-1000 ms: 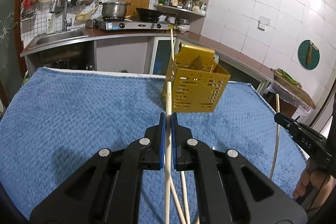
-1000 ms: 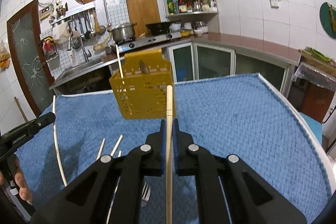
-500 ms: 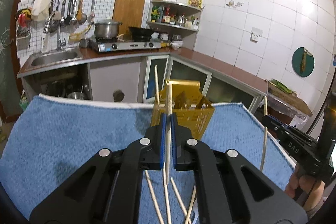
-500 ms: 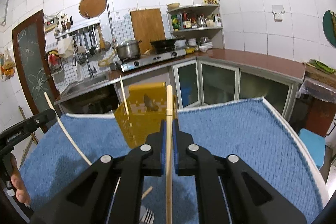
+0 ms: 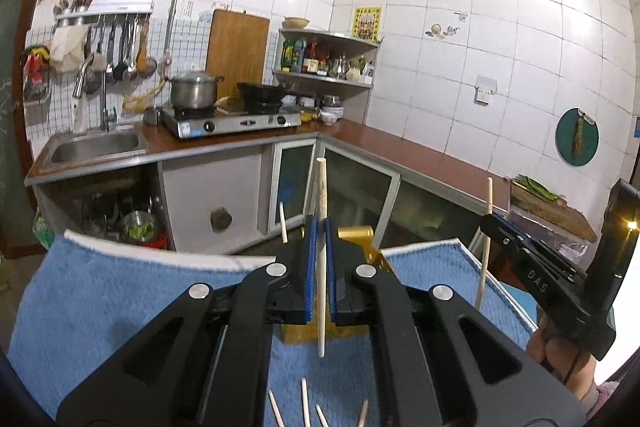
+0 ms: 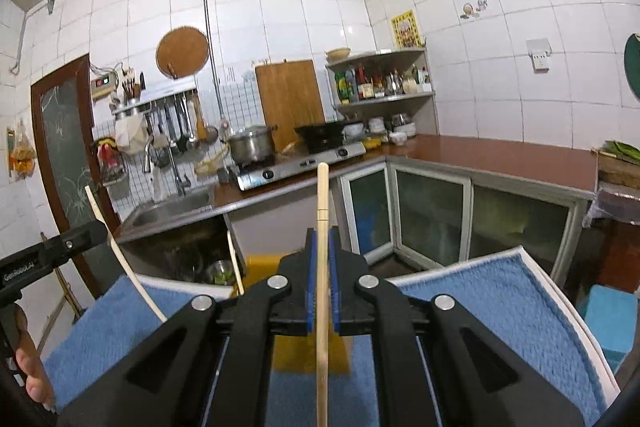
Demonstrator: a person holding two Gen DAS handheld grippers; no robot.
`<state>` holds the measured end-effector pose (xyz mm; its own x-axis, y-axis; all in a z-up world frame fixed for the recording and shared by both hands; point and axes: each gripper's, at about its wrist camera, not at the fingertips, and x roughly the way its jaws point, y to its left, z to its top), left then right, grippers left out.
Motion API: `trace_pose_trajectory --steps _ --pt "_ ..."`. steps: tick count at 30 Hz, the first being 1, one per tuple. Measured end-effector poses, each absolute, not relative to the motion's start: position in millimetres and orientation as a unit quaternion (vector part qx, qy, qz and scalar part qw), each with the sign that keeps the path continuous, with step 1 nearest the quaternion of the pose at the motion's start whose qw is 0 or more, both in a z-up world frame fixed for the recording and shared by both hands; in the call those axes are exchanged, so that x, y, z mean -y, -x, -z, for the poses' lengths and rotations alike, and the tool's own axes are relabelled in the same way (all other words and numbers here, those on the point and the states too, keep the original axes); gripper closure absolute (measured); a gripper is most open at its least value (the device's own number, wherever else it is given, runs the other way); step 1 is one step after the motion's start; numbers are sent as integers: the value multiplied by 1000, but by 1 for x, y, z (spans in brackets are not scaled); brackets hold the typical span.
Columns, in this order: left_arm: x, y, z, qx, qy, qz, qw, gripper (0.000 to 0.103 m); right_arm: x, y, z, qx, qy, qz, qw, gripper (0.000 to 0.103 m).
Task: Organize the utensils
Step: 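Lower both chopsticks into the yellow holder with both tools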
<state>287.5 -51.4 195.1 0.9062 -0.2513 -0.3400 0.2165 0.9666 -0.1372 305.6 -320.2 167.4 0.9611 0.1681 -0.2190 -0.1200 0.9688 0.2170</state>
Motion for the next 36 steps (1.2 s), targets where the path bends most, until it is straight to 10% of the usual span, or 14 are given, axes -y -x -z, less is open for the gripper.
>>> trace_pose_trajectory --steps 15,36 --pt "48 -353 -221 -158 46 114 980 100 318 -365 -197 1 -159 -81 984 97" --pt "65 -402 -133 -215 20 113 970 100 303 -410 -134 -31 -99 -76 992 97"
